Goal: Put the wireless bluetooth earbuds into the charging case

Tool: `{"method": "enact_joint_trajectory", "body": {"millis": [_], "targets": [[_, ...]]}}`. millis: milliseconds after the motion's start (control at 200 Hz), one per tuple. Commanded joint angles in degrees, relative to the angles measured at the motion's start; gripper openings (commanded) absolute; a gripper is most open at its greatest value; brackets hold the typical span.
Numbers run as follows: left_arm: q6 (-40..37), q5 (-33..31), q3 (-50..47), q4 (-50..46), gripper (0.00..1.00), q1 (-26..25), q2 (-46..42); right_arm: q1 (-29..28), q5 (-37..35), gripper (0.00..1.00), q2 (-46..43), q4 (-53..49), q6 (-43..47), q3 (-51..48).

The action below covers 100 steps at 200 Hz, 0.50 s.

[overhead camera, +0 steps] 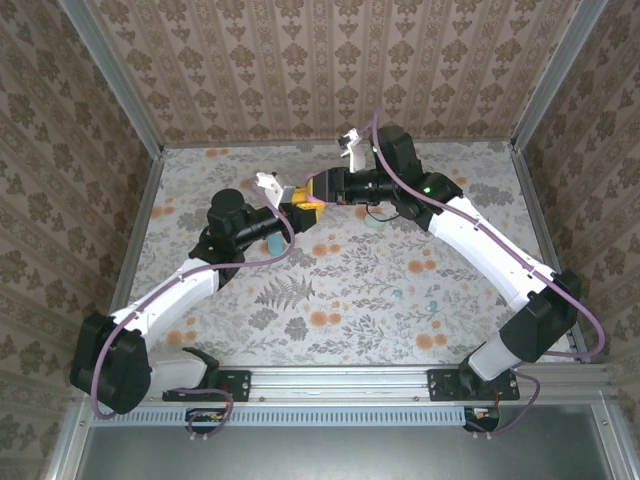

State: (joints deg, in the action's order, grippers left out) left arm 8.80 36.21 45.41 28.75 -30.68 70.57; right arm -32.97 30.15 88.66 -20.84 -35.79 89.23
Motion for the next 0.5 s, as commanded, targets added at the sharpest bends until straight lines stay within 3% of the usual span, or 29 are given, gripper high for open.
{"method": "enact_joint_trajectory", "body": {"millis": [0,495], "targets": [[-0.6,1.3,1.0,3.6,0.27,-0.1,-0.9,0.0,-2.6,0.34,-1.1,1.1,-0.2,0.3],[-0.6,1.3,1.0,3.6,0.27,-0.1,-1.0,0.0,-4.5,0.34,-2.1,3.0,-1.1,-1.1]]}}
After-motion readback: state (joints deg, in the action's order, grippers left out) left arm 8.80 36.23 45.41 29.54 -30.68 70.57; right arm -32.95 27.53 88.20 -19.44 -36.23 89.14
